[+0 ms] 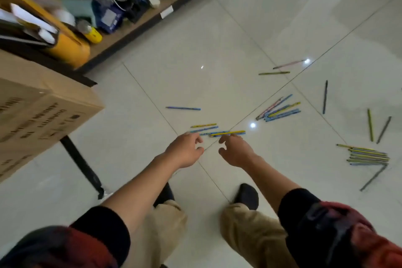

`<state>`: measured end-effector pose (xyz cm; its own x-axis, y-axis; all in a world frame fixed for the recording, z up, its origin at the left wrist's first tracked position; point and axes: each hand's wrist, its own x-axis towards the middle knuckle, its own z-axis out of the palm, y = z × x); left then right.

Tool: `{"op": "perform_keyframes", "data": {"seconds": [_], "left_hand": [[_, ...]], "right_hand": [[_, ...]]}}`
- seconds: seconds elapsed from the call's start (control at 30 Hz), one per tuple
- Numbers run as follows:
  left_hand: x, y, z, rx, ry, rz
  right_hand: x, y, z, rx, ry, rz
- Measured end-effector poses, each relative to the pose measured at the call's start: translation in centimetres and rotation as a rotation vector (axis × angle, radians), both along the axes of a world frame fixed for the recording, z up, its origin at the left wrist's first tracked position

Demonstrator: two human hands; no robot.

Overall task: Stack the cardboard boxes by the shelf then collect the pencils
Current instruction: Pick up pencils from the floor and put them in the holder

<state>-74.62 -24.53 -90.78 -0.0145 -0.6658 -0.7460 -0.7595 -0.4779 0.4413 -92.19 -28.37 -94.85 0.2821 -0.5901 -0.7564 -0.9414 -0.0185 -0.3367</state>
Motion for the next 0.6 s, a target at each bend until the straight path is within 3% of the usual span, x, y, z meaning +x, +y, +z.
{"op": "perform_keyframes", "data": {"seconds": [0.2, 0.33, 0.47, 0.6], "left_hand": [[0.0, -2.8, -17.0, -0.158, -0.333, -0.532], [0.1, -3.9, -26.1, -0.372, -0.505, -0.762], [0.4, -4.3, -30.3, -0.481, -0.534, -0.777], [-0.4, -5.8, -30.2, -0.527, -0.568, -0.862]], "right_hand": [[-2.2, -2.6, -15.3, -0.277, 0.141, 0.427], [-2.7, -3.9, -23.1, -0.481, 0.101, 0.523], [-4.0, -4.1, -26.2, -0.616, 0.055, 0.610], [-5.5, -4.6, -25.9, -0.598, 0.123, 0.616]]}}
